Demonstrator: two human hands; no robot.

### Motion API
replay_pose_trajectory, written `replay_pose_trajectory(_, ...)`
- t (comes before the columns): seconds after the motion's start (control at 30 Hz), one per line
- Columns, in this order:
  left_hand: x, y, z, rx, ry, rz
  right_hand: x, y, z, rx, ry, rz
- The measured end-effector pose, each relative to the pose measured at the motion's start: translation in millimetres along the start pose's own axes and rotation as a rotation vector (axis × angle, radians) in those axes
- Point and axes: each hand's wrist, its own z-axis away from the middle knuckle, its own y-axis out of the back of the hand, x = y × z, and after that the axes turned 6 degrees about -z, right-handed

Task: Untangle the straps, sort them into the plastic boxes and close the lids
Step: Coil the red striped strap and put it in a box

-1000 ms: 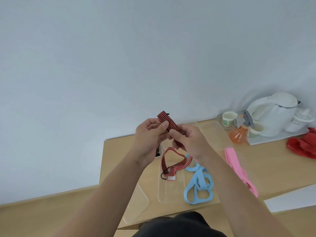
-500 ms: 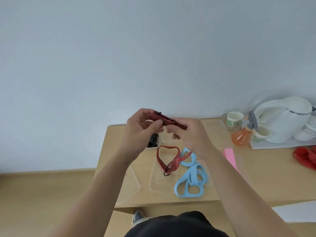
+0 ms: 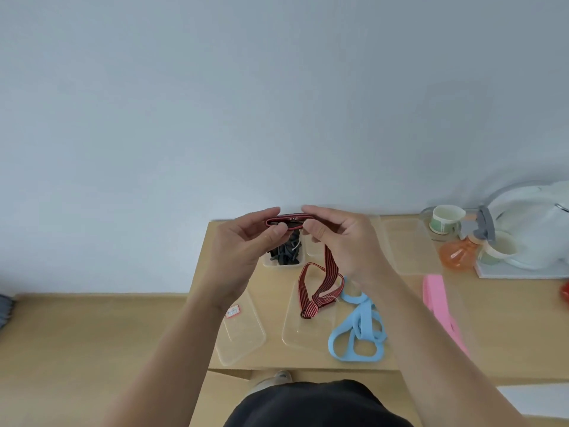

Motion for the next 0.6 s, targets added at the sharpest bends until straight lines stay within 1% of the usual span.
replay_pose_trajectory(0.07, 1.0, 6.3, -3.3, -0.095, 0.048, -0.006, -0.6, -3.3, -4.1, 0.033, -0.001, -0.033)
replay_pose_trajectory(0.13, 4.6, 14.3, -11.1, -0.178, 0.089, -0.03, -1.7, -5.1, -9.7, 0.033, 0.006, 0.013)
replay_pose_trajectory(0.23, 11.2, 18.5, -27.2, -0.198, 0.065, -0.138, -7.0, -13.8, -15.5, 0.032, -0.015, 0.028)
replay_pose_trajectory(0.33, 17.3, 16.7, -41.7, -0.225, 0.01, -0.238, -10.4, -25.0, -22.3, 0.092, -0.018, 0.006)
replay_pose_trajectory(0.5, 13.8, 28.9, -65.9, -0.31, 0.035, -0.101, -12.5, -42.9, -33.0, 0.251, 0.004, 0.075)
replay_pose_trajectory(0.6, 9.8, 34.5, -71.6, -0.283, 0.05, 0.02, -7.9, -58.2, -34.6, 0.317, -0.014, 0.056)
